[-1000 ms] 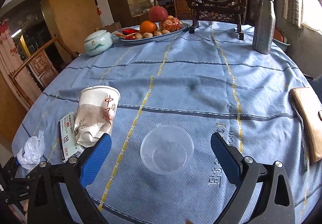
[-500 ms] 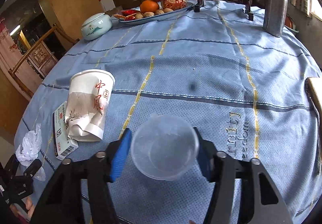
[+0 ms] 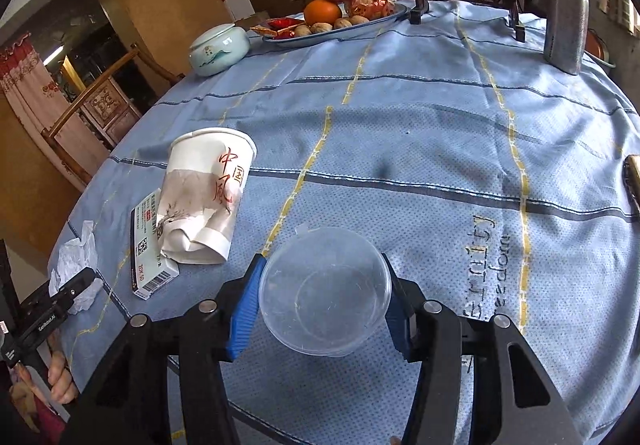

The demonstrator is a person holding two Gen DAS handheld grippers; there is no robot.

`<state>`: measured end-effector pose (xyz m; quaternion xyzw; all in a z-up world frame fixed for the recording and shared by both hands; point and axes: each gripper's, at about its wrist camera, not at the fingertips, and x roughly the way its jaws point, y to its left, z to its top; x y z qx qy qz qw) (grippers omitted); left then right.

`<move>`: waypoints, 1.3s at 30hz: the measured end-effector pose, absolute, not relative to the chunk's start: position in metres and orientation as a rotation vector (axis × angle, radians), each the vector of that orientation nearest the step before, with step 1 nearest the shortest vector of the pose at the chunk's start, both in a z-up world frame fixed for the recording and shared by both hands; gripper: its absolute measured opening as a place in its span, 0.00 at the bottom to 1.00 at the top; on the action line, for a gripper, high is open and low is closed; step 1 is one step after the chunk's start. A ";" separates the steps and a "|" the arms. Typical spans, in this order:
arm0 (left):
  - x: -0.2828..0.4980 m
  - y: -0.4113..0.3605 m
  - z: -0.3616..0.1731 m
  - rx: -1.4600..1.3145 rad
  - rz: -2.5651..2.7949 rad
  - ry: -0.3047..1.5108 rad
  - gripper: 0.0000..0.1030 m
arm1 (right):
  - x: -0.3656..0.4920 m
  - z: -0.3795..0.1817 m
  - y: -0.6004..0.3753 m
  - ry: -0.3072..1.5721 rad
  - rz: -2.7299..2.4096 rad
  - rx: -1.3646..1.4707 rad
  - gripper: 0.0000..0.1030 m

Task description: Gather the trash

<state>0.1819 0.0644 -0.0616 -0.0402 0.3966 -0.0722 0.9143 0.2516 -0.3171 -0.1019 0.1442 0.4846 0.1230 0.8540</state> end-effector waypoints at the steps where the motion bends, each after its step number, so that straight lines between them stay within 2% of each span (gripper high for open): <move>1: 0.180 0.066 -0.060 -0.091 -0.152 0.809 0.29 | 0.251 -0.102 -0.319 1.016 0.257 0.311 0.53; 2: 0.178 0.067 -0.058 -0.098 -0.157 0.802 0.25 | 0.251 -0.101 -0.320 1.012 0.256 0.318 0.53; 5: 0.170 0.072 -0.050 -0.113 -0.164 0.777 0.22 | 0.247 -0.095 -0.324 0.968 0.251 0.328 0.53; 22: 0.107 0.122 0.016 -0.148 -0.032 0.656 0.21 | 0.184 -0.028 -0.313 0.719 0.360 0.363 0.53; 30: 0.042 0.183 0.006 -0.213 0.137 0.680 0.22 | 0.158 -0.012 -0.270 0.681 0.503 0.364 0.53; 39: -0.010 0.260 -0.038 -0.346 0.302 0.741 0.22 | 0.137 0.004 -0.196 0.695 0.671 0.325 0.53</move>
